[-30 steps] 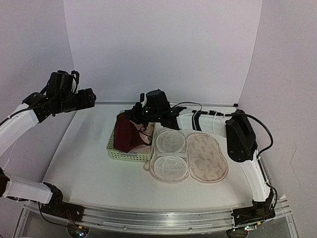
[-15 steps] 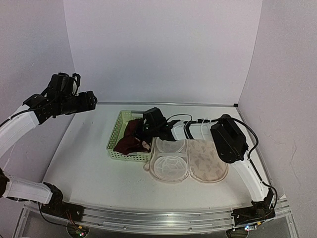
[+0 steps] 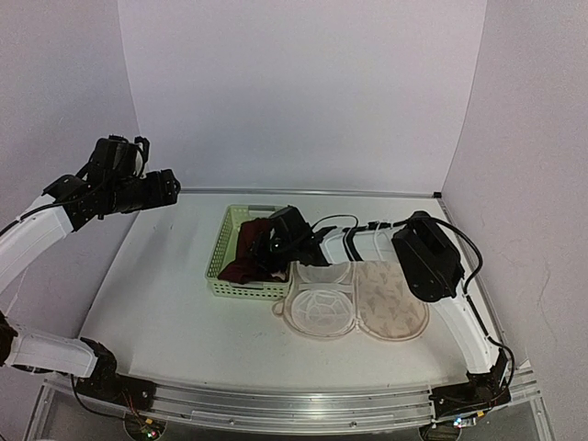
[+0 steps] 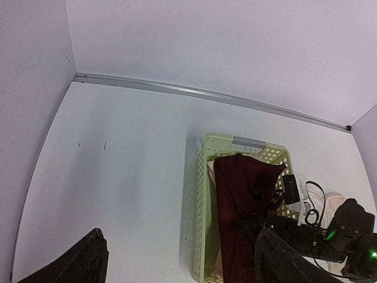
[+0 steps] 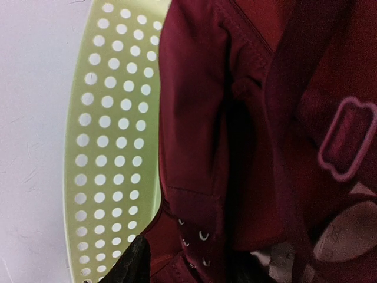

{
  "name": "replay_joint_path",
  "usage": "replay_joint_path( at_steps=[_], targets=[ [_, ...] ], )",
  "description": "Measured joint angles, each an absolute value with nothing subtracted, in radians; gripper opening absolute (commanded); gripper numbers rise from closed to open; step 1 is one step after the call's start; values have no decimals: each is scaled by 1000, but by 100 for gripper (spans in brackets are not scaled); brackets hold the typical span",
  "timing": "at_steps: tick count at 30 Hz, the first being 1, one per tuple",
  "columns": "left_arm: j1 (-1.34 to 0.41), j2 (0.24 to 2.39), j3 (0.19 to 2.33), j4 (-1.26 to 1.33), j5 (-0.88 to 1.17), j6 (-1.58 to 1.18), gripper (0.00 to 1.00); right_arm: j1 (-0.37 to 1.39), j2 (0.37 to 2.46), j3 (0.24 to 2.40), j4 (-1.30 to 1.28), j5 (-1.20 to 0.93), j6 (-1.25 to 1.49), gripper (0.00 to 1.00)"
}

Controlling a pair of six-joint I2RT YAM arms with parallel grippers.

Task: Unzip the laundry bag and remove the bra
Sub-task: Place the bra in the bin, then move the bin to the center of the board.

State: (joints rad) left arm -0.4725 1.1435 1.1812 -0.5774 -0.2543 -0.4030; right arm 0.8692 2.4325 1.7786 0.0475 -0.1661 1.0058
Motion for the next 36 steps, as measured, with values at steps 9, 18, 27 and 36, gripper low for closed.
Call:
replay_joint_path(
  at_steps=[9,18,27,36],
  targets=[
    [-472,1142,1179,-577,-255,-402,87,869,2369,1840,-91,-106,933,46],
    [-472,1133,1177,-577,-257,-397,87,869,2356,1926,-282,5,818,48],
    [-472,1131,1177,-576,-256,-392,87,869,2172,1829,-375,56,703,51],
    [-472,1126,1177,-576,-255,-389,91,851,1921,1623,-370,78,626,65]
  ],
)
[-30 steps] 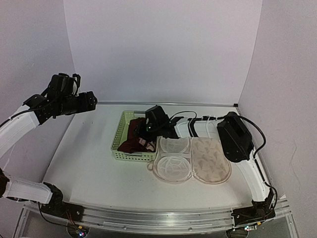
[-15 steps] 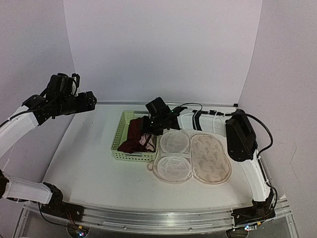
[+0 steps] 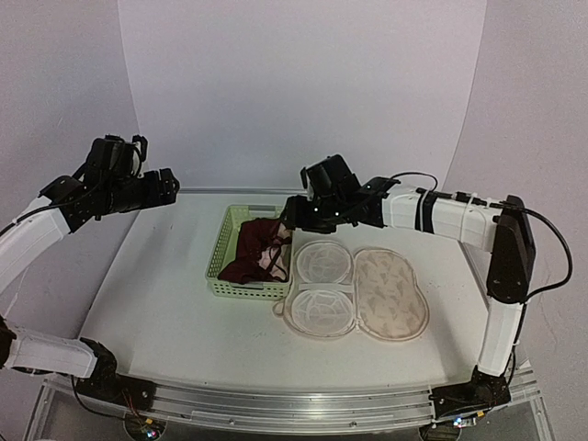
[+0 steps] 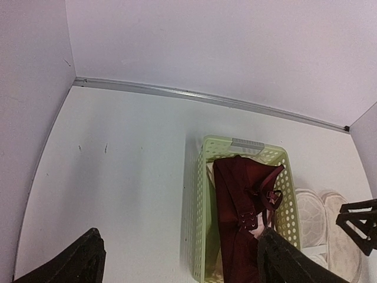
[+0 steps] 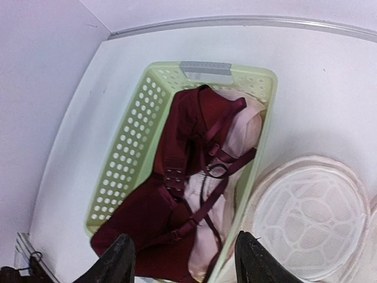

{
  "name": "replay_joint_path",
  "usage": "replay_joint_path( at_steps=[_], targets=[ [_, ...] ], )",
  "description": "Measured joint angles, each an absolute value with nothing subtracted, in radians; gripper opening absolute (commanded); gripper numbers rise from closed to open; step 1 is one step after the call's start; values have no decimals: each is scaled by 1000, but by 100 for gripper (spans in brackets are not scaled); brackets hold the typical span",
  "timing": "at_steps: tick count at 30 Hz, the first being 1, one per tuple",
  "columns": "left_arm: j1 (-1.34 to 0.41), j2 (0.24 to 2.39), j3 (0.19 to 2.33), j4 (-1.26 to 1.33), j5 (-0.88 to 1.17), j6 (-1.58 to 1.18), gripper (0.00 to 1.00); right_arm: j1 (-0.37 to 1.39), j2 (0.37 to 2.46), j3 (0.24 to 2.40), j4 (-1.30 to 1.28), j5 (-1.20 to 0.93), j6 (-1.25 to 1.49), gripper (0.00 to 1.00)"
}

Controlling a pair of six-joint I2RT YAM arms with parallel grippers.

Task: Unzip the laundry bag and remove the bra
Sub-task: Move the bin to the center of the board.

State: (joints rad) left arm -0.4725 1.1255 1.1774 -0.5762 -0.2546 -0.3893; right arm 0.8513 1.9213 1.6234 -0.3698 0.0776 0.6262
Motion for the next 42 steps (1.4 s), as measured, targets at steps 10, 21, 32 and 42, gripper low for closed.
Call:
replay_joint_path(
  at_steps=[10,21,32,42],
  targets=[
    [-472,1119,1177,-576,-246,-385,99,830,1977,1516,-363,-1,637,81],
    [-472,1100,1177,-578,-245,-368,99,829,2167,1589,-302,-126,718,87],
    [-472,1084,1176,-578,-234,-367,100,830,2283,1790,-280,-229,786,89],
    [-472,1084,1176,-579,-216,-367,100,853,2511,2135,-262,-293,867,89]
  ],
)
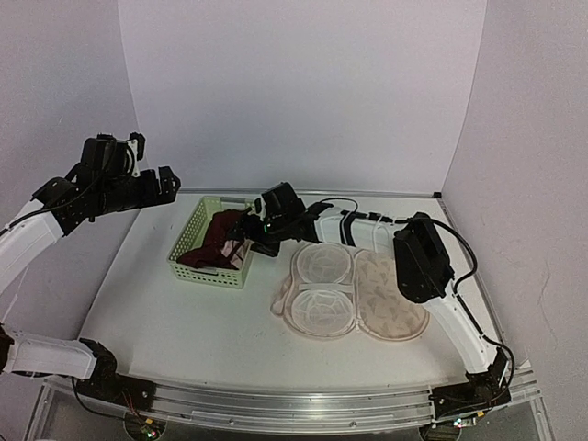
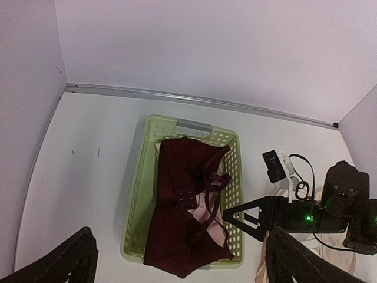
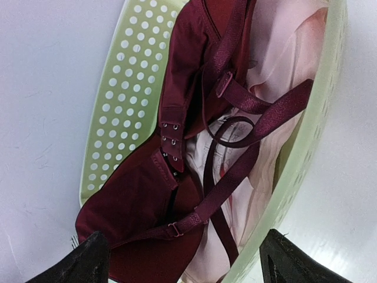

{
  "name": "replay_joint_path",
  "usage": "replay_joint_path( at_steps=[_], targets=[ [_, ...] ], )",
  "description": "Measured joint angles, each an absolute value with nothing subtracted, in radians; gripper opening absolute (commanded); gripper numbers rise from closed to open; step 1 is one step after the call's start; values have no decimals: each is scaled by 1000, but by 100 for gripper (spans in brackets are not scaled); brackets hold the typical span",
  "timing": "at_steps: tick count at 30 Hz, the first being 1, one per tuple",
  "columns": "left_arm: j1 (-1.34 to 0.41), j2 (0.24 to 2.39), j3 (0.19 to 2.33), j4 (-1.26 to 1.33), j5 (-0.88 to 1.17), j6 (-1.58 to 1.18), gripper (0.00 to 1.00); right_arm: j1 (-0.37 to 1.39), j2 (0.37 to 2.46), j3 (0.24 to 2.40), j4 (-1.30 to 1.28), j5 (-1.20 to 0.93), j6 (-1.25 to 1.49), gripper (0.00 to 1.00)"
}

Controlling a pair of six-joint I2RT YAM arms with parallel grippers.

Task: Unzip the laundry bag and remove the bra
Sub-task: Move the bin to the center of the board, then close the laundry bag at the center of the board.

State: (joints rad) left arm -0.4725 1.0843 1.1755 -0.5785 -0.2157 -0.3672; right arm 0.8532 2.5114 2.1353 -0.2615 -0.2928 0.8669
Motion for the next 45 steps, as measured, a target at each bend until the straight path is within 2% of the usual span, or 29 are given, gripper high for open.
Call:
replay_joint_path(
  at_steps=[6,10,17,22,27,37,45],
  targets=[
    [-472,1085,1176,-579,-186,-367,99,859,2521,2148,-252,-292,864,89],
    [-472,1085,1176,-579,-165,-367,99,856,2408,1974,-259,-252,822,89],
    [-472,1085,1176,-579,-136,-365,99,820,2014,1617,-271,-126,688,89],
    [-472,1085,1176,-579,-132,-361,100,781,1721,1440,-265,-28,598,86],
    [-472,1086,1178,-580,-130,-355,99,746,1530,1319,-306,97,522,83],
    [-472,1089,1204,-585,-123,-342,99,578,1314,1088,-508,225,434,80],
    [-472,1089,1204,-585,-124,-340,99,415,1247,857,-616,175,458,76]
  ],
)
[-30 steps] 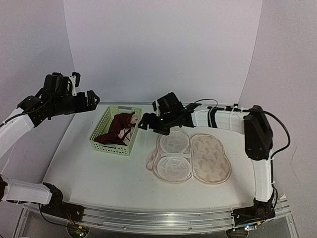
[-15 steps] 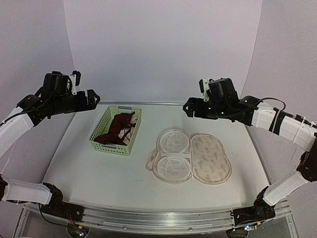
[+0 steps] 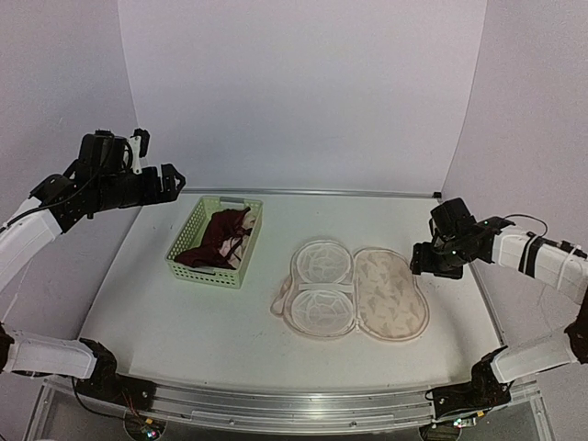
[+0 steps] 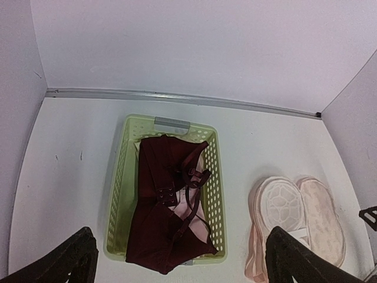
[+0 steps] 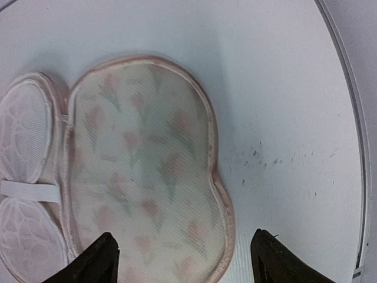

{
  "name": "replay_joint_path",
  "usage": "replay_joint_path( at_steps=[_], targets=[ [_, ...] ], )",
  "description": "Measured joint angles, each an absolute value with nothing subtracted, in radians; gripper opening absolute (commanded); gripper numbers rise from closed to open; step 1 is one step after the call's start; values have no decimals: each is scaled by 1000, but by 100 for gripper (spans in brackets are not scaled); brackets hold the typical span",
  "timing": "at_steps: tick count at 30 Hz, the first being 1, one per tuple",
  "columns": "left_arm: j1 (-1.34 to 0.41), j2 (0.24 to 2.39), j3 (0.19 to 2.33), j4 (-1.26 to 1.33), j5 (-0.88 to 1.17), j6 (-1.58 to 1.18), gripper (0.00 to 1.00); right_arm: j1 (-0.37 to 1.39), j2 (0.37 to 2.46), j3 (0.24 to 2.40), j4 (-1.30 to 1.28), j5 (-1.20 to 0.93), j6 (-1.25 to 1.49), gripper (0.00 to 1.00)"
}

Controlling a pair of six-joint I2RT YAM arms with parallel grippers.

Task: Unzip the laundry bag and remove the bra
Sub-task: Close the laundry bag at the center of the board.

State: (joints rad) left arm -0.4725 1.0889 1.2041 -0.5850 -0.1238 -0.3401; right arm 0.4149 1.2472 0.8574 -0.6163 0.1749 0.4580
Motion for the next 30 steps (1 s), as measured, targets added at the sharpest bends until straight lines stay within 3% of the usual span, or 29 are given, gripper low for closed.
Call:
replay_joint_path(
  at_steps=[10,30],
  targets=[
    [-472,1089,1204,-585,-124,-340,99,319,1386,800,-623,96,482,58],
    [-472,1085,1202,-585,-131,-337,100,218,1687,902,-492,3,436,42]
  ],
)
